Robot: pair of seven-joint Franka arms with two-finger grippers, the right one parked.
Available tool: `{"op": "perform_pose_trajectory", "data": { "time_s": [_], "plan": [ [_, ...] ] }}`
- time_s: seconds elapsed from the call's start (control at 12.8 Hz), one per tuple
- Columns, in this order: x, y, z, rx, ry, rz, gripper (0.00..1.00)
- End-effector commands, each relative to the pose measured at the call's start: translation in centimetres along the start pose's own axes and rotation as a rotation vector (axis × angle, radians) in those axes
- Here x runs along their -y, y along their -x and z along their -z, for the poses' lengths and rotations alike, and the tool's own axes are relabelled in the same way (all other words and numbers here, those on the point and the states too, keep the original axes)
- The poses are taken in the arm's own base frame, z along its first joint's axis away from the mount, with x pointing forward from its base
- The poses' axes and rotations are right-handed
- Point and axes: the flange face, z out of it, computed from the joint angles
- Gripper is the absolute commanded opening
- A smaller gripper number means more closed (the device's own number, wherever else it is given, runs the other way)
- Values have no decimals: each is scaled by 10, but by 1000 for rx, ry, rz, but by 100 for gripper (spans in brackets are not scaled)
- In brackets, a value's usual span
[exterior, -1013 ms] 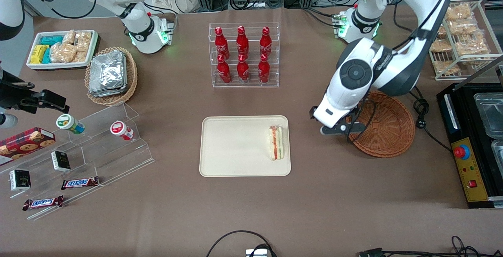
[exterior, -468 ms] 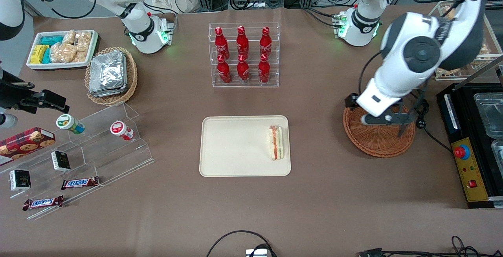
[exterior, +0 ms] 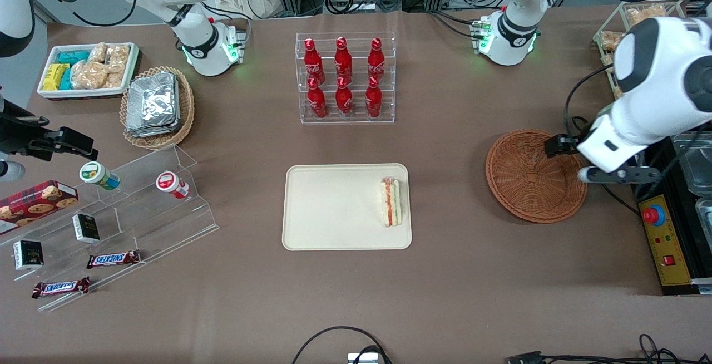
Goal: Place sandwich from basket to tray
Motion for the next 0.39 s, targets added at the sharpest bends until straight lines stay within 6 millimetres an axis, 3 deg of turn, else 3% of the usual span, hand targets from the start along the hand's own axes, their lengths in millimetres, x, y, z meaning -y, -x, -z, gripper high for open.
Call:
{"op": "perform_pose_trajectory", "data": {
  "time_s": [0.0, 0.31],
  "plan": [
    [15, 13, 21, -4, 3, -41, 100],
    [10, -2, 43, -34, -5, -55, 100]
  ]
}}
